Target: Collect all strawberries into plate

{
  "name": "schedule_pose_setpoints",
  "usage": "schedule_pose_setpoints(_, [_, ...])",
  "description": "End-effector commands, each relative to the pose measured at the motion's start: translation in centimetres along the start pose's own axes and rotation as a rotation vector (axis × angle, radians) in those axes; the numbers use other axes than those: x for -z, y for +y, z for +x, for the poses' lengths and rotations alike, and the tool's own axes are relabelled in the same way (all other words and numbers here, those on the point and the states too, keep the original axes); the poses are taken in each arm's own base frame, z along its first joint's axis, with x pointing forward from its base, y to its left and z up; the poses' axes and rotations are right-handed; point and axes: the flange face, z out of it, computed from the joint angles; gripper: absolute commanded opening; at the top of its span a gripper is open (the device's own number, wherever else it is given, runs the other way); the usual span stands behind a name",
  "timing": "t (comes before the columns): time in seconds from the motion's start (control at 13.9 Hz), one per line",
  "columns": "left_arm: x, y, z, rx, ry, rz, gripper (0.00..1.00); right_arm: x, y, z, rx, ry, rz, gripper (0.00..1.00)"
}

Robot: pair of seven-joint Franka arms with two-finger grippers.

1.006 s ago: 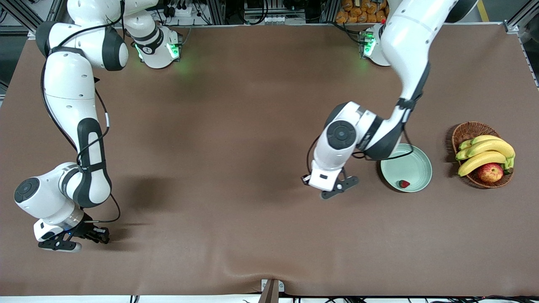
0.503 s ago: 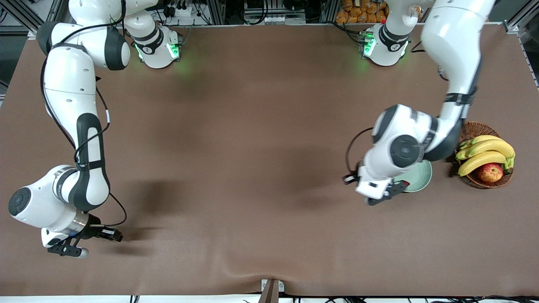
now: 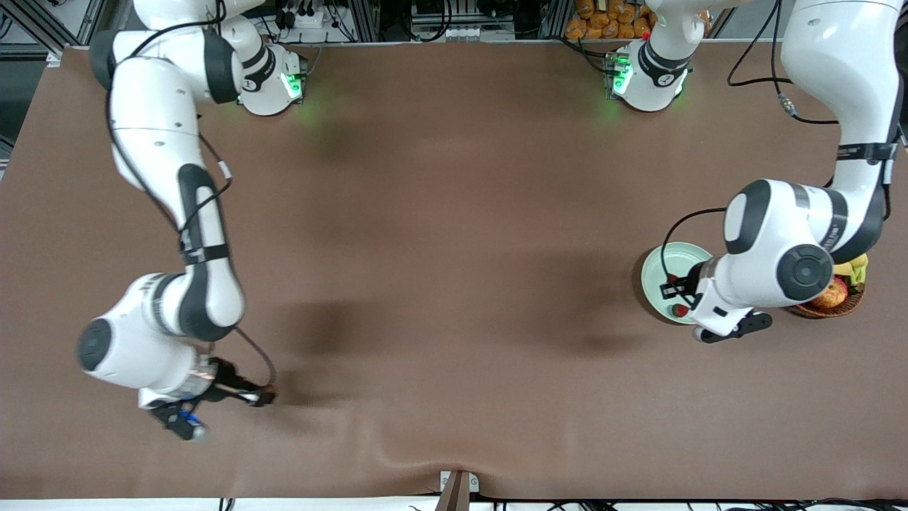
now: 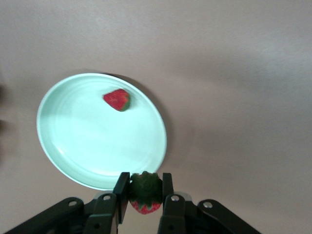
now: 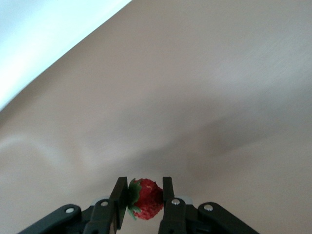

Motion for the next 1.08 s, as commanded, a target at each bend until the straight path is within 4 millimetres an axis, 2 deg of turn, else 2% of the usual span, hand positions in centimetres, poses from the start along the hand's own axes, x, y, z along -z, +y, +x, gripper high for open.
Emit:
schedule_pose_setpoints(0.0, [-0.2,-4.6,0.4,-0.104,-0.021,-0.026,0.00,-0.4,-4.4,-2.8,-0.148,-0.019,0.094,0.00])
schedule_pose_setpoints(0.14, [-1.8,-5.7,0.9,-0.129,-0.041,-0.032,0.00,-1.2,-7.1,-5.1,-0.226,-0.055,0.154,0.00])
schedule_pose_setpoints(0.22, [-3.1,-5.8,1.0,-0.131,-0.050,-0.035,0.00,-1.5,-9.2,-6.5,-0.256,-0.052,0.203,0.00])
schedule_pose_setpoints(0.36, [-4.5,-5.6,0.8,-0.138,-0.033,-0.036,0.00,-3.1,-13.1,-10.7,-0.324,-0.058,0.245,0.00])
schedule_pose_setpoints(0.43, [-5.2,-5.6,0.8,-0.140,-0.031,-0.037,0.00,-3.9,-15.4,-13.5,-0.343,-0.057,0.258,0.00])
schedule_pose_setpoints(0.5, [-6.4,-5.7,0.9,-0.141,-0.035,-0.038,0.00,-4.3,-16.7,-15.4,-0.370,-0.068,0.261,0.00])
schedule_pose_setpoints(0.79, [-9.2,-5.8,1.8,-0.157,-0.015,-0.025,0.00,-5.6,-20.8,-21.7,-0.445,-0.107,0.274,0.00])
schedule_pose_setpoints(1.01, [-9.8,-5.7,1.9,-0.169,0.003,-0.015,0.00,-7.7,-22.4,-26.2,-0.432,-0.143,0.243,0.00])
